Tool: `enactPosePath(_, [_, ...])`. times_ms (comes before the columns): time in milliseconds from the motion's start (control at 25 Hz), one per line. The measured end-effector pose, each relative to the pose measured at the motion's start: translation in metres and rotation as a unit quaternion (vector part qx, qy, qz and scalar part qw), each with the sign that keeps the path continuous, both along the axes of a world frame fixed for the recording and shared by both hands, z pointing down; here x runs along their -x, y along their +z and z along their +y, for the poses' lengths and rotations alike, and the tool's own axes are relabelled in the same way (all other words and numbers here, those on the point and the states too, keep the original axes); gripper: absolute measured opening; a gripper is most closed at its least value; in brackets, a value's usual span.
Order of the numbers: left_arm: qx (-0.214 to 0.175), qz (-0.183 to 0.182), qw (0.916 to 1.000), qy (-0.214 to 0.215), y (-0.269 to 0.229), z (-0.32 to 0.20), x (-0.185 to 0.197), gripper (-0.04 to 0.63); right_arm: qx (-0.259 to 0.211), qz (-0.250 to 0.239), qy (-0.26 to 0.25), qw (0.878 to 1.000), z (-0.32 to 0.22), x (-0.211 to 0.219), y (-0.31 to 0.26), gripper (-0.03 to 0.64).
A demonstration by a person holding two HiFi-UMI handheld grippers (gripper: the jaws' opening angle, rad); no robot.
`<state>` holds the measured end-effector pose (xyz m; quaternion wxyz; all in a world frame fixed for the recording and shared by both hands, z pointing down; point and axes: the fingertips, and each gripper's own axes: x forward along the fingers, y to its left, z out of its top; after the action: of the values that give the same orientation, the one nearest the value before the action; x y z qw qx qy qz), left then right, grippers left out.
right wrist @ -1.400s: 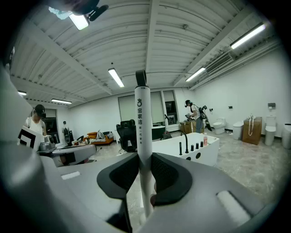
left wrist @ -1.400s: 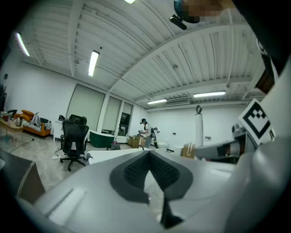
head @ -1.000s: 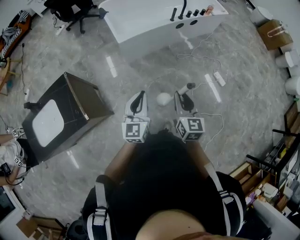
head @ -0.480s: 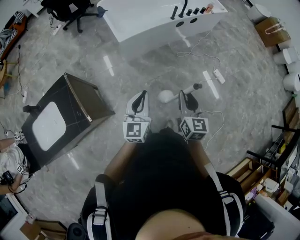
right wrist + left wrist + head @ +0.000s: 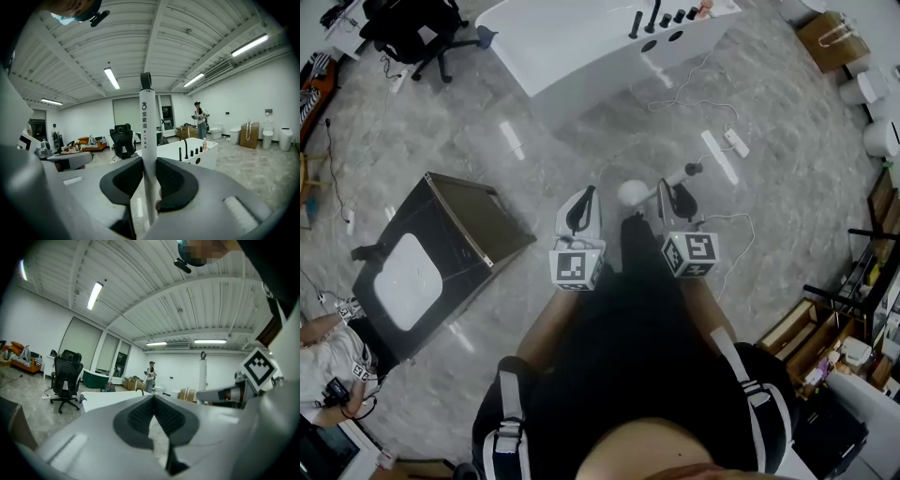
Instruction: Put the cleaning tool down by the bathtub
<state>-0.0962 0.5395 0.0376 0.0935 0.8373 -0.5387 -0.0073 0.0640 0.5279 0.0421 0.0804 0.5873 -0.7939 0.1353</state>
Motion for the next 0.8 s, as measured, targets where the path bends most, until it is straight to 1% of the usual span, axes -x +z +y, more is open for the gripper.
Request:
enactPosePath(200, [0.007, -0.001, 1.0, 0.001, 0.011, -0.045, -0.019, 0.009, 0.008, 0.002, 0.001, 1.0, -0.045, -0.014, 0.012, 0.089])
enactPosePath(360, [0.009, -0.004, 0.9999, -0.006, 0.02, -0.097, -0.041, 0.009, 0.008, -0.003, -0.013, 1.0, -0.098, -0.028, 0.017, 0.09])
enactPosePath(560, [-0.003, 0.009, 0.9999, -0.013, 0.02, -0.165, -0.071, 0.009, 0.01, -0.004, -0.034, 0.999, -0.168, -0.05, 0.022, 0.089])
enactPosePath(680, [-0.007, 0.002, 0.9998, -0.016, 0.023, -0.203, -0.09, 0.009, 0.01, -0.003, -0.048, 0.999, -0.207, -0.067, 0.022, 0.089])
enactPosePath(800, [-0.005, -0.002, 0.9996, -0.029, 0.026, -0.23, -0.106, 0.009, 0.009, 0.001, -0.062, 0.998, -0.238, -0.082, 0.026, 0.089])
